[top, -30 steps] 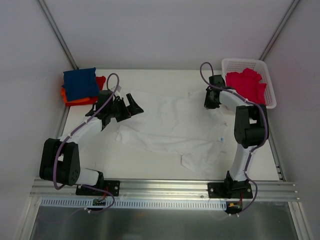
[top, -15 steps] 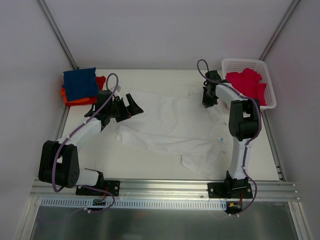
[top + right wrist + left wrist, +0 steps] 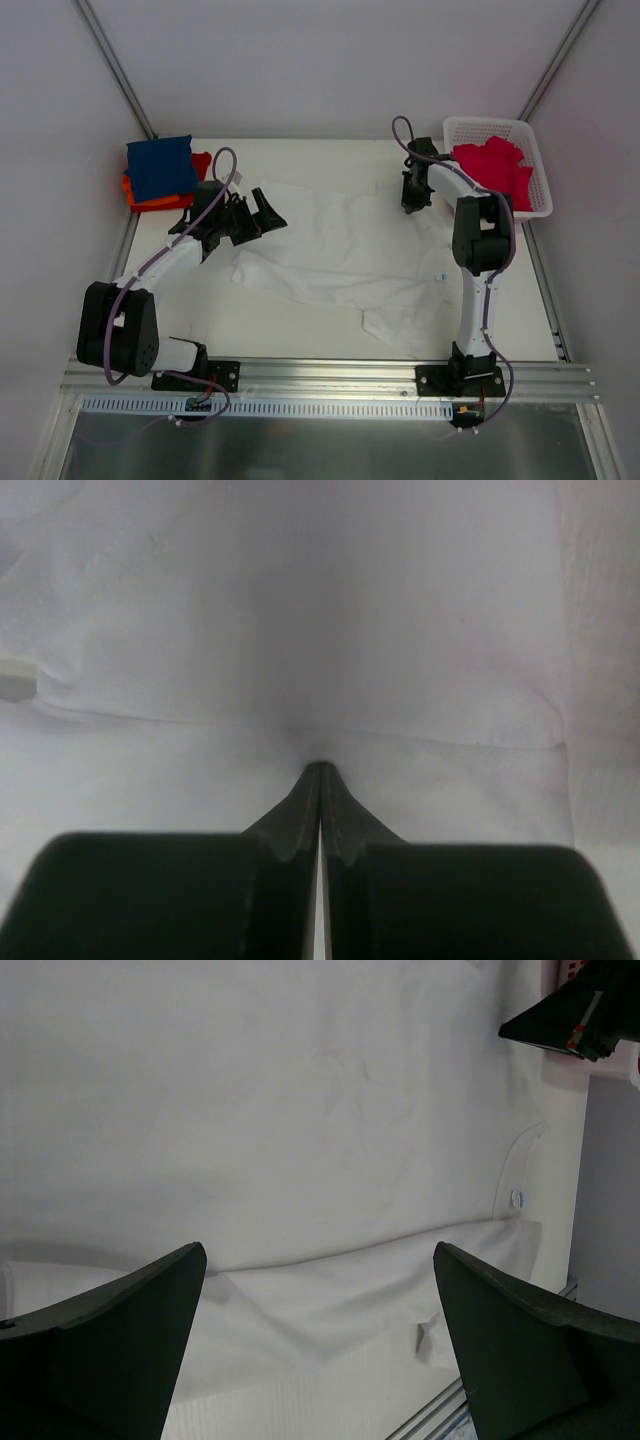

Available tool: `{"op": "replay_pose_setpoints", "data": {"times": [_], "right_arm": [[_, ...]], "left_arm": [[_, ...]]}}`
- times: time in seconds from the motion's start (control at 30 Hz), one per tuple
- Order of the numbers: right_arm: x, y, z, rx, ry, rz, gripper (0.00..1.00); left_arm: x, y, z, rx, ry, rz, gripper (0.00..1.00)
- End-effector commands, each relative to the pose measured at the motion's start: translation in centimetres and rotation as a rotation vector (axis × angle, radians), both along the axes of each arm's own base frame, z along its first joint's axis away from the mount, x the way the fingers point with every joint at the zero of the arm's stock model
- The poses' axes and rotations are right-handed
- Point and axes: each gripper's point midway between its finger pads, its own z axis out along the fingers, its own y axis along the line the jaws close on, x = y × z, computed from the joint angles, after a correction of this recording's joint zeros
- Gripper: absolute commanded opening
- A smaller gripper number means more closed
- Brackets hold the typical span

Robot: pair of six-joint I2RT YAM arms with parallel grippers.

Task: Fold and stack the t-shirts
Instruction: Flatten the tshirt out

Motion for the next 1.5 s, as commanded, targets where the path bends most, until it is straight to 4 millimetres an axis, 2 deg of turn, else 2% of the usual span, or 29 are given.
{"op": "replay_pose_setpoints", "data": {"times": [0.0,0.2,0.27,0.33,0.4,0.43,0.5,0.53,0.57,0.63,0.87,1.07,1.13,1.17,1.2,1.3,1.47], "right_arm": [[0.5,0.5,0.1,0.016,0.016,0.022,0.00],[2.3,0.9,0.5,0.029,0.000,0.029,0.00],[2.7,1.1,-0.2,0.039,0.016,0.031,0.00],[3.8,1.3,0.2,0.050,-0.007,0.030,0.00],[4.2,1.5,-0.4,0.062,0.004,0.030,0.00],[5.1,1.5,-0.4,0.066,-0.011,0.025,0.00],[5.6,2.0,-0.4,0.108,-0.009,0.030,0.00],[6.7,2.3,0.5,0.120,-0.039,0.028,0.00],[6.7,2.5,-0.2,0.136,-0.021,0.029,0.00],[7.7,2.7,0.4,0.165,-0.044,0.027,0.00],[9.4,4.4,0.3,0.301,-0.065,-0.009,0.00],[9.2,4.9,0.7,0.323,-0.072,0.001,0.00],[9.2,5.0,2.3,0.339,-0.105,0.017,0.00],[8.6,5.1,1.9,0.340,-0.090,0.018,0.00],[8.8,5.1,3.5,0.346,-0.129,0.026,0.00],[8.3,5.3,5.6,0.364,-0.166,0.026,0.00],[7.4,5.5,7.0,0.364,-0.186,0.018,0.00]], "left_arm": [[0.3,-0.7,2.6,-0.032,-0.064,-0.027,0.99],[0.6,-0.7,2.7,-0.035,-0.061,-0.026,0.99],[0.5,-0.7,2.6,-0.033,-0.051,-0.026,0.99],[0.4,-0.7,2.5,-0.032,-0.042,-0.026,0.99],[0.4,-0.7,2.6,-0.031,-0.040,-0.026,0.99],[0.4,-0.7,2.5,-0.031,-0.039,-0.026,0.99],[0.5,-0.8,2.5,-0.033,-0.035,-0.027,0.99],[0.5,-0.8,2.4,-0.034,-0.031,-0.028,0.99],[0.5,-0.8,2.4,-0.035,-0.029,-0.029,0.99],[0.5,-0.9,2.2,-0.037,-0.023,-0.030,0.99],[0.3,-0.8,1.8,-0.037,-0.008,-0.026,0.99],[0.5,-0.7,1.3,-0.029,0.003,-0.018,0.99],[0.8,-0.6,0.9,-0.020,0.011,-0.010,0.99],[1.0,-0.4,0.6,-0.004,0.009,0.003,0.99],[1.4,-0.3,0.4,0.005,0.011,0.009,0.99],[2.3,0.1,0.0,0.035,0.003,0.028,0.99],[2.9,-0.1,-0.2,0.031,0.012,0.025,0.99]]}}
